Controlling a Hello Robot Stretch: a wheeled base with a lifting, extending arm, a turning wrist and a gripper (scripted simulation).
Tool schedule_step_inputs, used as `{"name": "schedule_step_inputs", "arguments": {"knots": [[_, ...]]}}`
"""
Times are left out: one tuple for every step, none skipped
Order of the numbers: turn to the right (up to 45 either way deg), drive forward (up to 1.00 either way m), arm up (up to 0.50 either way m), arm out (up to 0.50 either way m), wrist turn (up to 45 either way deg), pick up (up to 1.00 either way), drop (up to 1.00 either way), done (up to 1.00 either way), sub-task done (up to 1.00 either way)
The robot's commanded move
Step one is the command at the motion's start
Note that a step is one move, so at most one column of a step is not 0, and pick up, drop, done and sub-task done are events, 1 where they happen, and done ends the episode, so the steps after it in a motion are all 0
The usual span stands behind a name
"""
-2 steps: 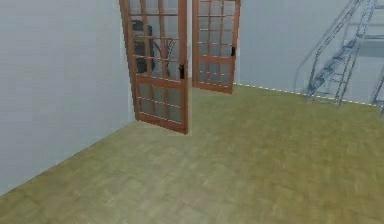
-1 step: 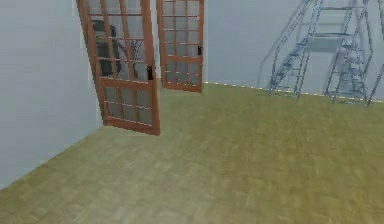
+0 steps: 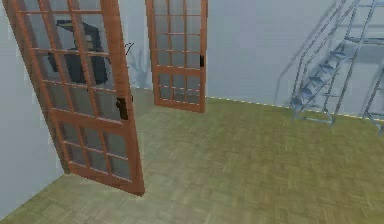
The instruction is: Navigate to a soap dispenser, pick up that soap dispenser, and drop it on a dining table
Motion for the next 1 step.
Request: {"name": "schedule_step_inputs", "arguments": {"knots": [[3.0,0.0,0.0,0.0,0.0,0.0,0.0,0.0,0.0]]}}
